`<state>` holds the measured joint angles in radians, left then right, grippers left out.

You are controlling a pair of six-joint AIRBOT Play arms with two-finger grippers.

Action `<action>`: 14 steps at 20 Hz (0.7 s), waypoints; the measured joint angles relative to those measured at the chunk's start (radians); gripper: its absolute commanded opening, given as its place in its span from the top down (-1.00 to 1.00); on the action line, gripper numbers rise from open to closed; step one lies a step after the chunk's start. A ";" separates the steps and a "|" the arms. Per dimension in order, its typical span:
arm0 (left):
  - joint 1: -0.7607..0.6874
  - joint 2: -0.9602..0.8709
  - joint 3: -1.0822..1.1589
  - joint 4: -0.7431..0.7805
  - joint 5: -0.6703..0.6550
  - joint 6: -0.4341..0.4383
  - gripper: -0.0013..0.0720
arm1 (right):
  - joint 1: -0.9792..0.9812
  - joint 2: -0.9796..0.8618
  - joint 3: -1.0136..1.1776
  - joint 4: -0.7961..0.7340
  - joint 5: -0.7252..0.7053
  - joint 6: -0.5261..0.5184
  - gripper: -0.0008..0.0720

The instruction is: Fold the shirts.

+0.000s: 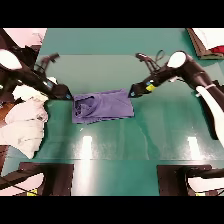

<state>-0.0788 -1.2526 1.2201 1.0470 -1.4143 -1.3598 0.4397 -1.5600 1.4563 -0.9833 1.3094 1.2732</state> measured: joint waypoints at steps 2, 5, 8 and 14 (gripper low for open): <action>-0.049 0.006 -0.090 -0.007 0.056 0.000 -0.13 | -0.032 0.040 -0.077 -0.003 -0.019 0.002 -0.65; -0.103 0.012 -0.193 -0.009 0.142 -0.001 -0.13 | -0.055 0.093 -0.171 -0.004 -0.060 0.004 -0.65; -0.128 0.014 -0.255 -0.003 0.234 -0.001 -0.13 | -0.064 0.127 -0.230 -0.005 -0.087 0.005 -0.65; -0.144 0.014 -0.286 0.014 0.307 -0.002 0.91 | -0.068 0.149 -0.268 -0.004 -0.093 0.008 -0.65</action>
<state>-0.2226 -1.2385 0.9340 1.0615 -1.1076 -1.3613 0.3717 -1.4109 1.1885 -0.9871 1.2160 1.2812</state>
